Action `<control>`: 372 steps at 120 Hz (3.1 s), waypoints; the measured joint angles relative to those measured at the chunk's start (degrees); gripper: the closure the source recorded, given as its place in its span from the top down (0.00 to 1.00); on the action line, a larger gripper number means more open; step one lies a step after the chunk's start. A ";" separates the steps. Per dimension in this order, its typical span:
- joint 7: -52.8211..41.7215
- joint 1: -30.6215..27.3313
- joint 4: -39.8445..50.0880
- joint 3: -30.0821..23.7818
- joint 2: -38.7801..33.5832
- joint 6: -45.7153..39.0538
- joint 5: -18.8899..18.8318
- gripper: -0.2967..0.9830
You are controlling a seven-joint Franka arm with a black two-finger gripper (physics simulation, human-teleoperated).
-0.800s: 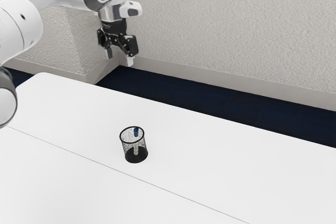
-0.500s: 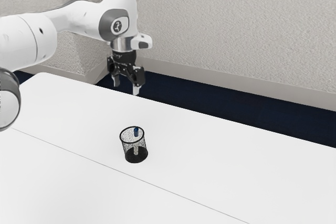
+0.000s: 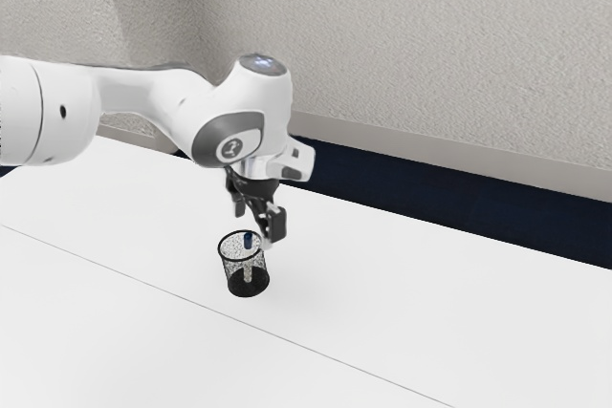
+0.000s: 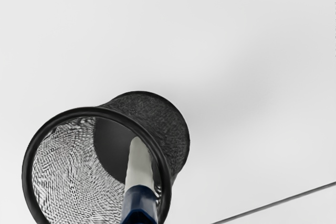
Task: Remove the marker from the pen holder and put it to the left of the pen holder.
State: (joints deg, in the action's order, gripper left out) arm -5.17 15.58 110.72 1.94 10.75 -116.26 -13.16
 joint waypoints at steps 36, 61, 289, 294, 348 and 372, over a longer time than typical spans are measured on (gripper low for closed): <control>0.59 0.19 5.24 0.22 -0.22 -3.18 -4.22 0.77; 0.91 0.25 5.11 0.26 -0.24 -3.89 -6.61 0.71; 8.78 -23.39 -5.85 2.13 2.18 27.88 6.48 0.15; 8.69 -23.73 -7.20 2.15 4.71 31.32 7.40 0.15; 7.63 -28.91 -9.95 3.74 17.07 49.27 12.35 0.16; 6.75 -29.45 -9.30 3.77 17.24 47.27 13.14 0.39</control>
State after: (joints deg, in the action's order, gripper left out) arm 1.58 -13.87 101.42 5.71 27.99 -68.99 -0.02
